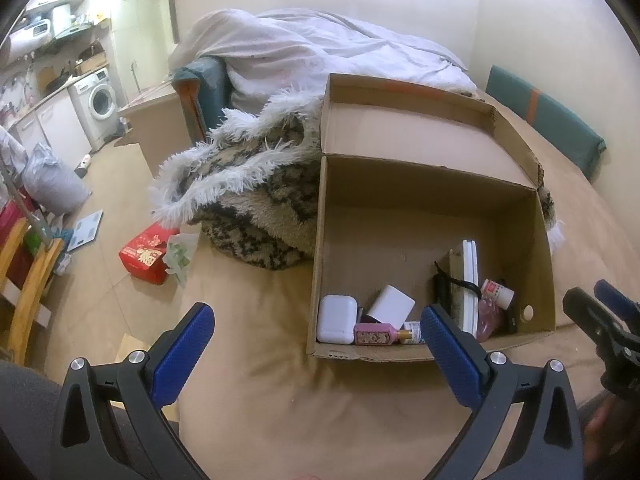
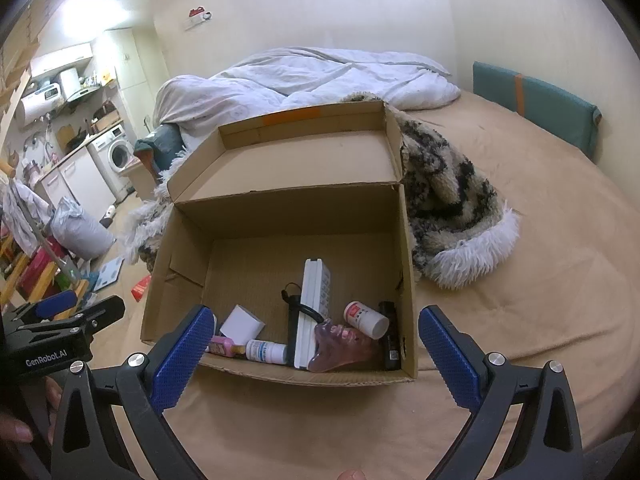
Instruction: Organize rigid objects
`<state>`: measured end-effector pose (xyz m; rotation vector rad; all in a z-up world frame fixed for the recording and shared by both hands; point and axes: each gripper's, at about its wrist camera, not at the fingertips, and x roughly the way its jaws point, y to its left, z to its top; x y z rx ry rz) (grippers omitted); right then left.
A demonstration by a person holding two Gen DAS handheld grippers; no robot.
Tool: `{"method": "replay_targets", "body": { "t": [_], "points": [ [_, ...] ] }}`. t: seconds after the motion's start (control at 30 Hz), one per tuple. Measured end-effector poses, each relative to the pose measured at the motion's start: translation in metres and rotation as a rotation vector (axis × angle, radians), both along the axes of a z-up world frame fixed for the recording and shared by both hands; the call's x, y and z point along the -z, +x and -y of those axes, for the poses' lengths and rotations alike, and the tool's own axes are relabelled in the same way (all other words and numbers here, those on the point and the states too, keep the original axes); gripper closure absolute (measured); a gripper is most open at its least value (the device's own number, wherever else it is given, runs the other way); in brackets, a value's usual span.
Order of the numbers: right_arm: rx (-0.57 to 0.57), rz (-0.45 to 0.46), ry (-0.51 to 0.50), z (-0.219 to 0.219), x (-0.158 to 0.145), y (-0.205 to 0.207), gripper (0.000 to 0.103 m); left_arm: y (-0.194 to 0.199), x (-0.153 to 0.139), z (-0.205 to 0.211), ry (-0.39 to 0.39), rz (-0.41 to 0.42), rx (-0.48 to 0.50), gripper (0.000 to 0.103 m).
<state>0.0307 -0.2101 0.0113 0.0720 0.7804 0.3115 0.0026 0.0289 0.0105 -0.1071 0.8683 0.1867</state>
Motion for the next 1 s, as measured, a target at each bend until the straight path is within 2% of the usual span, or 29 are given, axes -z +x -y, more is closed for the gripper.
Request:
{"method": "replay_targets", "body": {
  "t": [1.0],
  "points": [
    [-0.009,0.009,0.019,-0.0010,-0.0015,0.0033,0.000,-0.0030,0.0002,0.0076,0.006,0.000,0.047,0.000]
  ]
}}
